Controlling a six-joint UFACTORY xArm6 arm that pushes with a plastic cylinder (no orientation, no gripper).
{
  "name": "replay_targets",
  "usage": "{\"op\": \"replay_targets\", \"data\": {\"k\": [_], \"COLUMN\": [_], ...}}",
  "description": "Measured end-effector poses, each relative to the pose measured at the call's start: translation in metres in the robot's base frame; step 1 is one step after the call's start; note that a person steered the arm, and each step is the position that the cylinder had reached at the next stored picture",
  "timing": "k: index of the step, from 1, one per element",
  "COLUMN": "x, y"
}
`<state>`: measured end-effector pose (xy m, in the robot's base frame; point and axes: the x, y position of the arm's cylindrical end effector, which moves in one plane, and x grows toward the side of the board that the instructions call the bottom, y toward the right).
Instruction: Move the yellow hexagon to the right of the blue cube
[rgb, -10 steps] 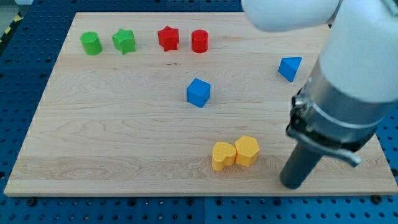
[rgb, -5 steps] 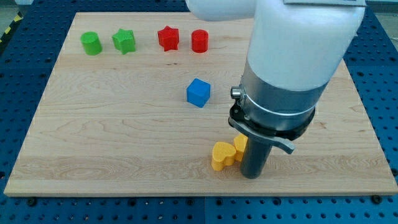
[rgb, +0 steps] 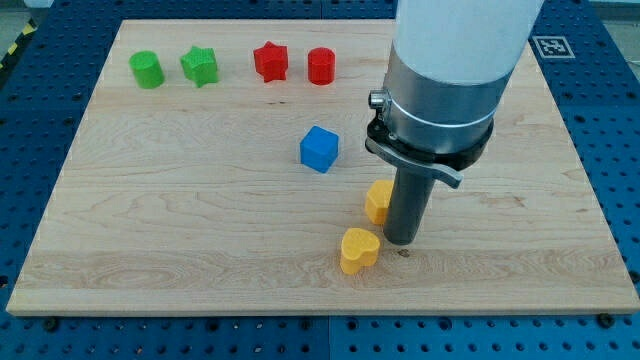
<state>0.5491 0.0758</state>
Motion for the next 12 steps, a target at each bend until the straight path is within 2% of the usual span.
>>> {"op": "replay_targets", "data": {"k": [2, 3, 5, 7, 10, 11, 12], "x": [-0.023, -0.008, -0.006, -0.043, -0.070, -0.071, -0.041], "y": [0.000, 0.000, -0.024, -0.019, 0.004, 0.004, 0.007]}}
